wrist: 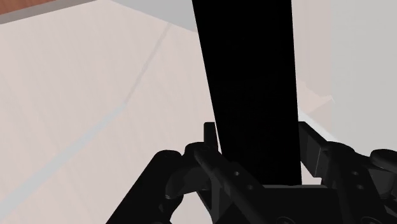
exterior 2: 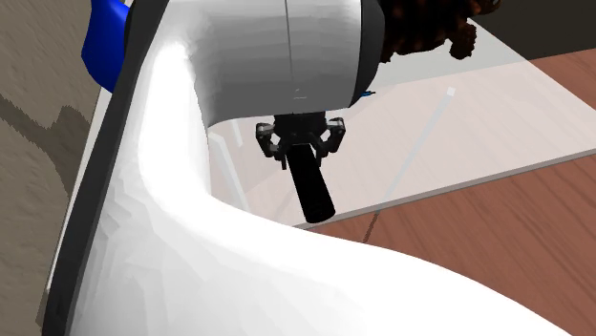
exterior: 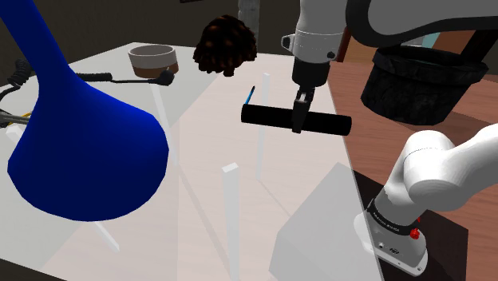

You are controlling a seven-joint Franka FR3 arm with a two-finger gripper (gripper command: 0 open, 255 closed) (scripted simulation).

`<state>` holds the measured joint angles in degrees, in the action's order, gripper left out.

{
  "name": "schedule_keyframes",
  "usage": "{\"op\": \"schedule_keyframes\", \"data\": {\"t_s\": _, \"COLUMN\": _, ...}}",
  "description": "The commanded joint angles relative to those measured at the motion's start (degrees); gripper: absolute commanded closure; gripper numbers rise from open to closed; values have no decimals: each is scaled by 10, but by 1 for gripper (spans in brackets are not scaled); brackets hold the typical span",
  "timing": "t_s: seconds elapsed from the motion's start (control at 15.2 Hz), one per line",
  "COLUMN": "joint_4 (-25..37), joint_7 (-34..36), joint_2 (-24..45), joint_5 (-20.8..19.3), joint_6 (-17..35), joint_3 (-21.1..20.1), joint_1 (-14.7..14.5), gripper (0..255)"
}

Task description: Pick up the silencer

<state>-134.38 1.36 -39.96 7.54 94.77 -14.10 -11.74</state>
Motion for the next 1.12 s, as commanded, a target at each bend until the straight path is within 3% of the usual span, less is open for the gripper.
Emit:
{"op": "schedule_keyframes", "data": {"t_s": 0.0, "joint_4": 8, "joint_7": 1, "joint_2": 2, "joint_5": -1, "joint_6": -7, "joint_3": 1, "joint_1": 1, "gripper": 255}}
{"op": "schedule_keyframes", "data": {"t_s": 1.06, "joint_4": 138, "joint_7": 3, "joint_2": 31, "joint_5": -11, "joint_6": -109, "joint_3": 9, "joint_1": 7, "gripper": 255}}
